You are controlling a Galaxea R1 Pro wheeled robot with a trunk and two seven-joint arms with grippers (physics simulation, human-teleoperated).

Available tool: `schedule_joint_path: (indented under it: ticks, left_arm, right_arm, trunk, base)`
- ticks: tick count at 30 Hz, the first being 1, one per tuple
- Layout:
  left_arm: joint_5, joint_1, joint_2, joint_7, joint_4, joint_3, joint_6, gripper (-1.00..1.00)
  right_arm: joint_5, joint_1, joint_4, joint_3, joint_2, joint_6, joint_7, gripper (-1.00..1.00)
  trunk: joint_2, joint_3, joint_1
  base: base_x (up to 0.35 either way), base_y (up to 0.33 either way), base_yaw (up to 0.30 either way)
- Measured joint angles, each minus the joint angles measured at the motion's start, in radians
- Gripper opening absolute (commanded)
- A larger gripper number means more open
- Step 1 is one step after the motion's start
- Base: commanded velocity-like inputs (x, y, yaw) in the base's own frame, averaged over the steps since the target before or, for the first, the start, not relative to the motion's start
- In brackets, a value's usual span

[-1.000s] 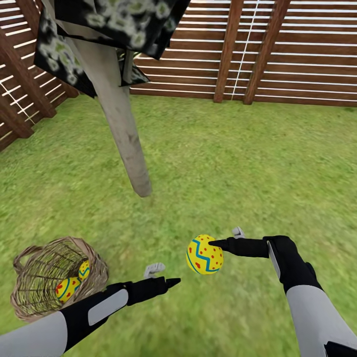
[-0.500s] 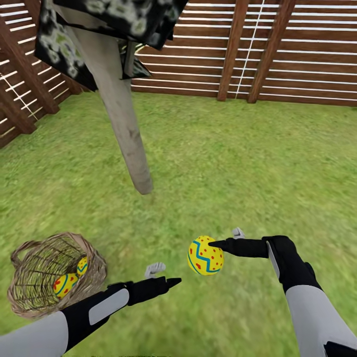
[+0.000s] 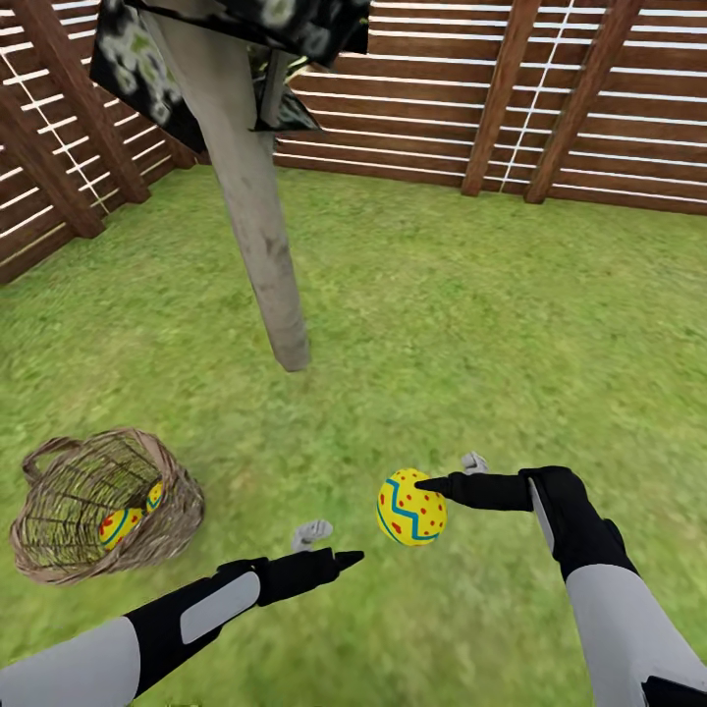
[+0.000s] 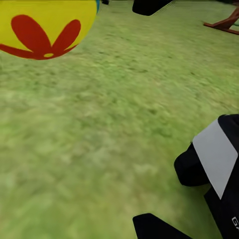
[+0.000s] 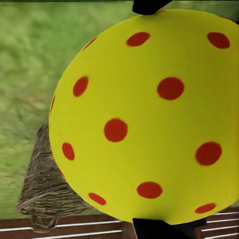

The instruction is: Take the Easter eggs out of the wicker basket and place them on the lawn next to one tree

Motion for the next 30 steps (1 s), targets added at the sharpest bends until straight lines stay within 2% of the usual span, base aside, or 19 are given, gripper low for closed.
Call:
schedule_joint_path:
  ticks: [6,13,20,24,26,27,28,29,30]
  left_arm:
    - [0.0,0.0,0.0,0.0,0.0,-0.001,0.0,1.0]
    - [0.0,0.0,0.0,-0.001,-0.001,-0.001,0.0,1.0]
    - [-0.005,0.0,0.002,-0.002,0.003,-0.006,0.018,1.0]
    - [-0.016,0.0,0.011,-0.008,0.058,-0.01,0.009,1.0]
    - [-0.015,0.0,0.014,-0.012,0.126,-0.012,0.009,1.0]
    - [-0.013,0.0,0.014,-0.014,0.165,-0.024,0.011,1.0]
    - [-0.012,0.0,0.015,-0.014,0.169,-0.047,0.011,1.0]
    - [-0.012,0.0,0.012,-0.015,0.169,-0.067,0.01,1.0]
    - [-0.012,-0.001,0.014,-0.015,0.17,-0.07,0.011,1.0]
  right_arm:
    - [0.0,0.0,-0.001,-0.001,0.0,0.001,0.001,-1.0]
    - [0.0,0.0,0.0,0.001,0.0,0.0,0.0,-1.0]
    - [0.0,0.0,-0.002,0.002,0.002,0.0,-0.002,-1.0]
    - [-0.002,0.0,-0.014,0.003,0.006,0.001,-0.001,-1.0]
    - [-0.003,-0.003,-0.042,0.005,0.008,0.002,-0.002,-1.0]
    - [-0.007,-0.014,-0.049,0.005,0.016,0.002,-0.007,-1.0]
    - [-0.008,-0.019,-0.053,0.005,0.033,0.001,-0.032,-1.0]
    - [-0.012,-0.028,-0.066,0.007,0.094,-0.049,-0.162,-1.0]
    - [-0.014,-0.03,-0.064,0.007,0.143,-0.118,-0.244,-1.0]
  trunk:
    - [-0.042,-0.025,0.023]
    - [-0.042,-0.033,0.023]
    - [-0.042,-0.041,0.023]
    - [-0.042,-0.044,0.023]
    - [-0.042,-0.044,0.023]
    - [-0.042,-0.044,0.023]
    - [-0.042,-0.044,0.023]
    - [-0.042,-0.044,0.023]
    - [-0.042,-0.044,0.023]
  base:
    - [0.0,-0.3,0.217]
    - [0.064,-0.275,0.217]
    - [0.283,-0.023,0.217]
    - [0.014,0.0,0.085]
    - [0.0,0.0,0.001]
    - [0.0,0.0,0.0]
    - [0.0,0.0,0.0]
    - [0.0,0.0,0.0]
    - [0.0,0.0,0.0]
